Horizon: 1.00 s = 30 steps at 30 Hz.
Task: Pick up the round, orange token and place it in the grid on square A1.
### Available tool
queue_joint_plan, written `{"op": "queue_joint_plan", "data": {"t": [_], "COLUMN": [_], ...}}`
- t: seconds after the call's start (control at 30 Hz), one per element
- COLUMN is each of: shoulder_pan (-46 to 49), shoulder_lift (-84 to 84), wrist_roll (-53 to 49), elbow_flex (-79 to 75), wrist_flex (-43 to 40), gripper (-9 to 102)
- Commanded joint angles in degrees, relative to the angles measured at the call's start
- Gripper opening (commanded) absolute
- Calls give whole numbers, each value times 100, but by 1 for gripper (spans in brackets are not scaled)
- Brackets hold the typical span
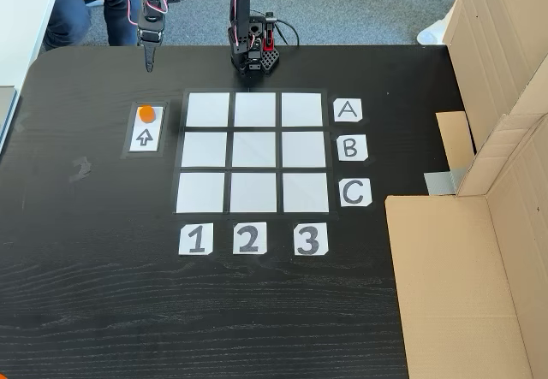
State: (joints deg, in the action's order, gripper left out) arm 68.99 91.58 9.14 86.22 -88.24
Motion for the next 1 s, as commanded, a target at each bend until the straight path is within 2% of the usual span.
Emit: {"op": "queue_joint_plan", "data": {"t": [0.0,0.33,0.97], "shoulder_pan": [-255,-949,-1318], "shoulder_lift": [-308,-1521,-3296], "wrist_roll": [114,475,721], "elbow_flex": [-510,-1450,-2804], "wrist_flex": [-18,0,-18], "gripper": [28,30,31]}}
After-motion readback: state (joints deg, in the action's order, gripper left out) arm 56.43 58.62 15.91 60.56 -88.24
